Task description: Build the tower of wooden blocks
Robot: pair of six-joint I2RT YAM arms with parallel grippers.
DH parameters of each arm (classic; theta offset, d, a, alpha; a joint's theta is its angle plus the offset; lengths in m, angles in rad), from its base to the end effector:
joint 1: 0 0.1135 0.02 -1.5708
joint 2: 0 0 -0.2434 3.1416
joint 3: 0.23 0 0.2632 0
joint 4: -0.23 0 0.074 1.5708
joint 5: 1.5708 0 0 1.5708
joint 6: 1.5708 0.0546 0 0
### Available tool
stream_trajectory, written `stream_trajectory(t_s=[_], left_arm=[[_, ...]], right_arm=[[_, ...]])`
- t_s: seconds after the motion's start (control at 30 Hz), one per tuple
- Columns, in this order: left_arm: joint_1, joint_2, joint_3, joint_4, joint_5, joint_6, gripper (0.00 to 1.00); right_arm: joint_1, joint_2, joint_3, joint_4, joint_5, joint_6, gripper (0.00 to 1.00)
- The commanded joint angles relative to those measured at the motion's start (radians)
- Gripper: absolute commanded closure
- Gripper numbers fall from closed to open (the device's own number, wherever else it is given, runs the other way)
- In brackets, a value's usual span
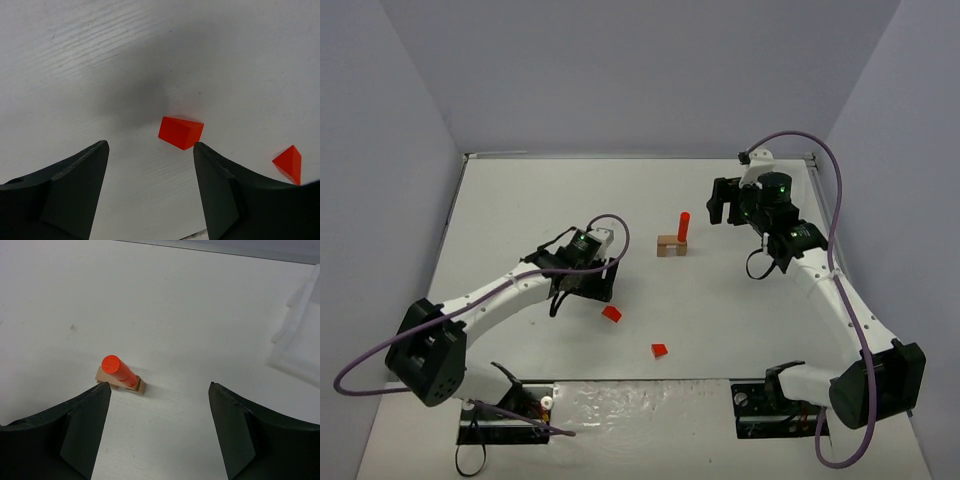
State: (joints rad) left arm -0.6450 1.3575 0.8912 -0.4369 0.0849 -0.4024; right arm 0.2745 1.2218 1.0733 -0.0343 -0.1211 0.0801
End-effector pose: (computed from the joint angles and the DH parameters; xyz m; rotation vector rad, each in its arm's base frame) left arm 0.2400 -0.1864 0.1889 0.3462 2.5291 -0.5365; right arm 0.3112 0.0945 0.3403 -0.2598 1.7472 0.3642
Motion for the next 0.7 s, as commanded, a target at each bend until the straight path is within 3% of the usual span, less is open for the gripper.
stream_trajectory(t_s=[0.0, 0.2, 0.67], left_arm=[[-0.016, 0.050, 0.133, -0.114, 0.032, -0.136, 0.34], [-0.028, 0.107, 0.181, -0.152, 0.044, -0.184, 0.34], [-0.237, 0.050, 0.216, -0.151, 0.043, 0.042, 0.35]], right_arm=[[-0.007, -0.050, -0.024, 0.041, -0.010, 0.025, 0.23], [-0.009, -0.081, -0.062, 0.039, -0.012, 0.028, 0.23], [-0.060, -0.164, -0.081, -0.022, 0.016, -0.009, 0.23]])
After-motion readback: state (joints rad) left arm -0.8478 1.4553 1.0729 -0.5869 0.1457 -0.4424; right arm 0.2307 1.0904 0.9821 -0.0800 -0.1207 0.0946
